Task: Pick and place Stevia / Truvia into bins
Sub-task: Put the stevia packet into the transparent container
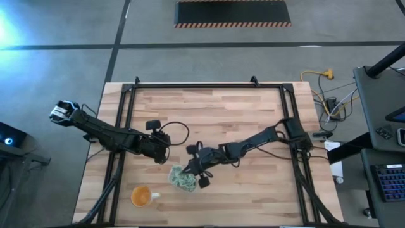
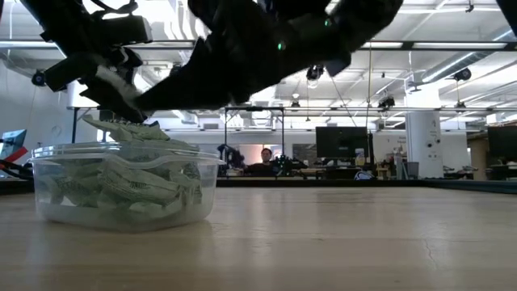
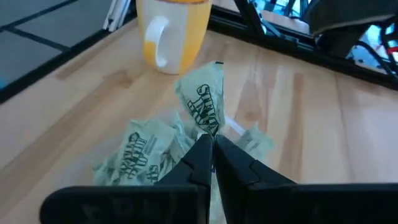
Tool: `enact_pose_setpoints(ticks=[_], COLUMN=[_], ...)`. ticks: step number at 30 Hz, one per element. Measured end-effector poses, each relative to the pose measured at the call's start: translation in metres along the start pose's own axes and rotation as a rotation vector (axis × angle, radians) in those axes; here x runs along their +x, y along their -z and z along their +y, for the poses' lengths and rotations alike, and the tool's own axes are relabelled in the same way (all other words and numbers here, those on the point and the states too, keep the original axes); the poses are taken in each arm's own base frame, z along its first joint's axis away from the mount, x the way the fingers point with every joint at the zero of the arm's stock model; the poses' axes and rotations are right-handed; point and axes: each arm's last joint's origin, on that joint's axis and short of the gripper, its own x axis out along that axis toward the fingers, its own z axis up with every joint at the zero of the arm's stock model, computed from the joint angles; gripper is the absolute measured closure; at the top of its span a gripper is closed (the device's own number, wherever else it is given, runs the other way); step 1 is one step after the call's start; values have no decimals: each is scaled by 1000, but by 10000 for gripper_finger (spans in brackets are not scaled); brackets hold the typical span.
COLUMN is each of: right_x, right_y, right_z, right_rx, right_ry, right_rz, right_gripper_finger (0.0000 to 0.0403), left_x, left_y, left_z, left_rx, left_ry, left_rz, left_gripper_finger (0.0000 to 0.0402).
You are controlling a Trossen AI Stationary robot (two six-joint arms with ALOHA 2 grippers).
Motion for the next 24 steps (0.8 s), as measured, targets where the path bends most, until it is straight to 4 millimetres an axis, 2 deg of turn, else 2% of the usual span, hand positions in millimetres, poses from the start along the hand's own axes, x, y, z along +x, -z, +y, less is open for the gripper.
enact_pose_setpoints(ticks=[5,11,19,24], right_x=[16,17,18,17], right_y=[12,3,6,6], right_z=[0,0,1,3], right_rx=[1,39,77,78], right_ry=[-5,-36,-84,-137], right_rz=[1,1,23,22], right_gripper_finger=[394,394,393,362], left_x=[0,0,0,0], left_y=[0,0,1,1], left_z=[0,0,0,-1], left_rx=[0,1,1,0], left_ry=[1,3,8,10], left_rz=[0,1,4,4], left_gripper_finger=[320,320,320,320])
